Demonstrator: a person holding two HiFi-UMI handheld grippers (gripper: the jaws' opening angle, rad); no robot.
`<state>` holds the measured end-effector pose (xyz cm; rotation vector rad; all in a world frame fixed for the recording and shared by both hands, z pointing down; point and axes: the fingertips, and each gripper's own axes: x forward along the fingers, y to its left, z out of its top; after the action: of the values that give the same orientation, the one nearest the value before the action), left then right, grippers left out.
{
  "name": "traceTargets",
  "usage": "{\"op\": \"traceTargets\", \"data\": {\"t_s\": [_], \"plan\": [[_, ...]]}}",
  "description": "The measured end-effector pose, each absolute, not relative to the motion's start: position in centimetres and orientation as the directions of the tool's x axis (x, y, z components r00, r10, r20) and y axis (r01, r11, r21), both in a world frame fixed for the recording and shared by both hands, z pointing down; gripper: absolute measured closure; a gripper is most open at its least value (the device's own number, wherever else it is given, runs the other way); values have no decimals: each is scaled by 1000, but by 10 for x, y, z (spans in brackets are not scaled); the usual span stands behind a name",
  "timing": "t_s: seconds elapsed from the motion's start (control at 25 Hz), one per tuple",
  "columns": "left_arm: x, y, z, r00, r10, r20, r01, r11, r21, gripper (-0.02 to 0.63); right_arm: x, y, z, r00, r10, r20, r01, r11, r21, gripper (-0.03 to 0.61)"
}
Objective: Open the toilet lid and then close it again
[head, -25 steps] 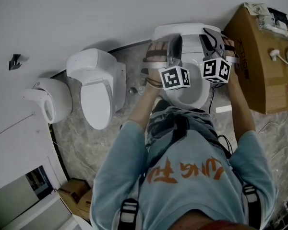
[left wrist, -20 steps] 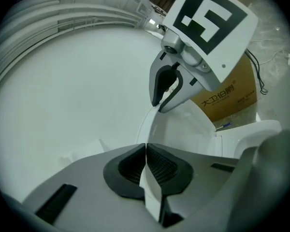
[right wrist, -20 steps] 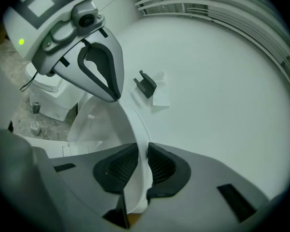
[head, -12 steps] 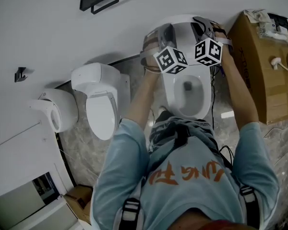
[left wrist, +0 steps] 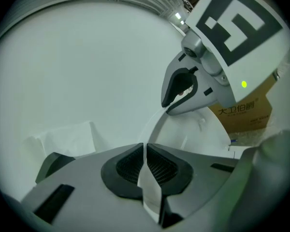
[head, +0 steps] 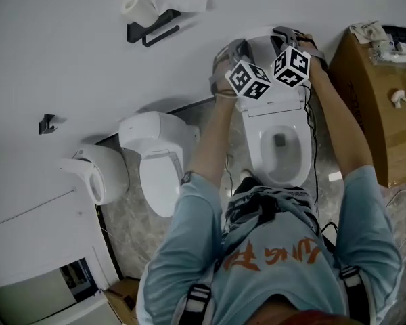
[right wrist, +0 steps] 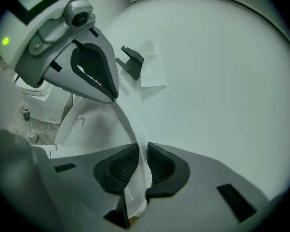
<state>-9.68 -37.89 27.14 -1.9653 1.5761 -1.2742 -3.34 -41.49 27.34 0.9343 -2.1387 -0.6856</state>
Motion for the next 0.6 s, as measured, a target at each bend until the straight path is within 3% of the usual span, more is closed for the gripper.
{"op": "traceTargets", "data": {"t_s": [0.16,0.24,0.36,0.6], "plan": [[-102,-383,271,23,-896,443,-680,-339,-650,580,-38,-415,276,-506,-781,365,-408,590,697,481],[-109,-379,266,66,-903,424,-786,-309,-536,580,-31,-408,270,-518,-781,348,-472,601,645,456],[-127,-361,265,79,-899,430,-907,-244,-344,580,-12,-388,265,-532,-779,331,-583,621,524,474],[-119,-292,285,106,-896,431,-892,-278,-357,580,29,-323,283,-538,-781,318,-663,625,412,500]]}}
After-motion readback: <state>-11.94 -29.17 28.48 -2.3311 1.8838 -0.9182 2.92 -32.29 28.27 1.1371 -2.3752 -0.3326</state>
